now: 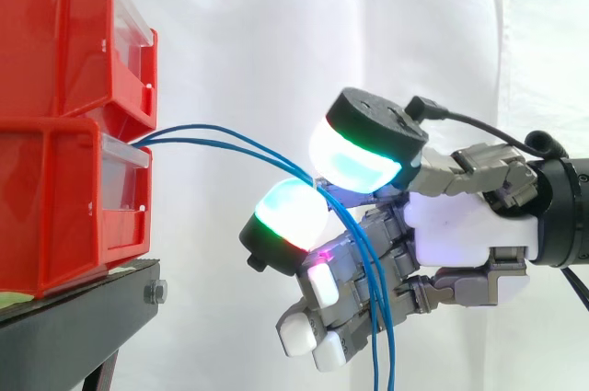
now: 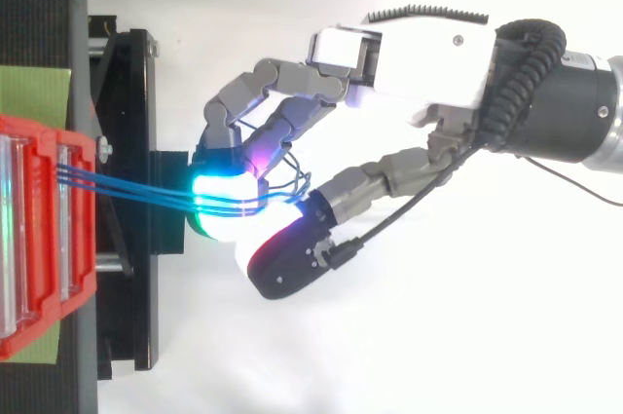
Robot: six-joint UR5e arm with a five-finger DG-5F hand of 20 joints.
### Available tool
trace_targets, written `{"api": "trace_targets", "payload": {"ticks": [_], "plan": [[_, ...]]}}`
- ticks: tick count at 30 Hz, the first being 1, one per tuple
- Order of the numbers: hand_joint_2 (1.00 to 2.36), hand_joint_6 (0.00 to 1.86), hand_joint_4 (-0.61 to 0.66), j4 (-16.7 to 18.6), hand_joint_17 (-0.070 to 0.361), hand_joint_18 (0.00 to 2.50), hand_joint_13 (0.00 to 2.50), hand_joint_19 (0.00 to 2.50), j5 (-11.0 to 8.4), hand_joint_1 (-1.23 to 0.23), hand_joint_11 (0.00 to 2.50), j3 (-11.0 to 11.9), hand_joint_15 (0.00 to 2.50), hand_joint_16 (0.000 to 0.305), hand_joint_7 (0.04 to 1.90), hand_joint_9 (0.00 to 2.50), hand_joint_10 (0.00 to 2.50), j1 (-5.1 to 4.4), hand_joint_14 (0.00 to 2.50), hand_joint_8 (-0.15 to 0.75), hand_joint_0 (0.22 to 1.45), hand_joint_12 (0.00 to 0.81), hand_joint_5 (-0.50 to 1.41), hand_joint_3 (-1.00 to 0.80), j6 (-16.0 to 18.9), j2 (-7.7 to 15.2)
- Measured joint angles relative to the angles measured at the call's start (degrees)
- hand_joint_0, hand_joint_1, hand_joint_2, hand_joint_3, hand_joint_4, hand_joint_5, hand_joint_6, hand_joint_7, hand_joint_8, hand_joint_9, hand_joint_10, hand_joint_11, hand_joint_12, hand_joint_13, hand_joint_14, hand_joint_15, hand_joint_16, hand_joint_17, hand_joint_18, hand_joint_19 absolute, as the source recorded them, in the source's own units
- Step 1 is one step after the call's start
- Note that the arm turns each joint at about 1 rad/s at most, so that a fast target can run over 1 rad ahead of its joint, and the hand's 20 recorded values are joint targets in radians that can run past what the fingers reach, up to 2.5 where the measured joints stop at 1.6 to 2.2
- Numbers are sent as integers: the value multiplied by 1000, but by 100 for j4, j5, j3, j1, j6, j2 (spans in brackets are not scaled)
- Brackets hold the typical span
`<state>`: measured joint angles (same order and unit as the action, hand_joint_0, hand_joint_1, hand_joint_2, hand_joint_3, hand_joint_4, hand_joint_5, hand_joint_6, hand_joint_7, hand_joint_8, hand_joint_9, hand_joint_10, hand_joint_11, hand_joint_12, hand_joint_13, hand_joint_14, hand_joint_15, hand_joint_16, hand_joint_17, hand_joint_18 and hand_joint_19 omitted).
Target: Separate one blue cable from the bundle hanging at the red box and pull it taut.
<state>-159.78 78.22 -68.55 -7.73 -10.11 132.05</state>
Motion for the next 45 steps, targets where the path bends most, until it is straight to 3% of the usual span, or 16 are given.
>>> {"api": "trace_targets", "payload": {"ticks": [6,14,16,19,21,24,30,41,45], "plan": [[1000,899,46,0,87,644,778,579,0,-526,749,0,474,39,1019,961,23,0,18,267,619,310,-181,-500,0,-2],[1022,924,26,0,89,653,776,576,0,-741,773,0,465,39,1144,966,23,0,18,284,663,313,-178,-216,0,-2],[1018,948,-75,0,89,648,773,564,0,-808,774,3,467,39,1223,942,24,0,18,280,757,314,-193,-291,0,-2],[1001,954,-117,0,86,612,754,567,0,-827,763,1,458,38,1310,939,22,0,19,244,838,298,-202,-484,0,-3],[1000,955,-166,0,85,605,752,563,0,-818,771,1,462,38,1315,952,25,0,18,218,853,290,-201,-500,0,-3],[1000,951,-205,0,83,638,759,509,0,-852,785,1,447,37,1297,971,22,5,18,182,838,285,-197,-500,0,-2],[1000,942,-152,0,80,649,757,482,0,-888,772,0,431,35,1378,1018,25,9,18,187,783,278,-185,-500,4,-3],[1000,941,-67,0,78,637,765,504,16,-950,772,1,448,35,1085,1039,24,32,19,188,646,278,-167,-500,7,-2],[1000,930,-33,-29,79,636,768,505,42,-971,766,0,452,35,1095,1039,23,40,18,190,604,281,-165,-500,4,-1]]}}
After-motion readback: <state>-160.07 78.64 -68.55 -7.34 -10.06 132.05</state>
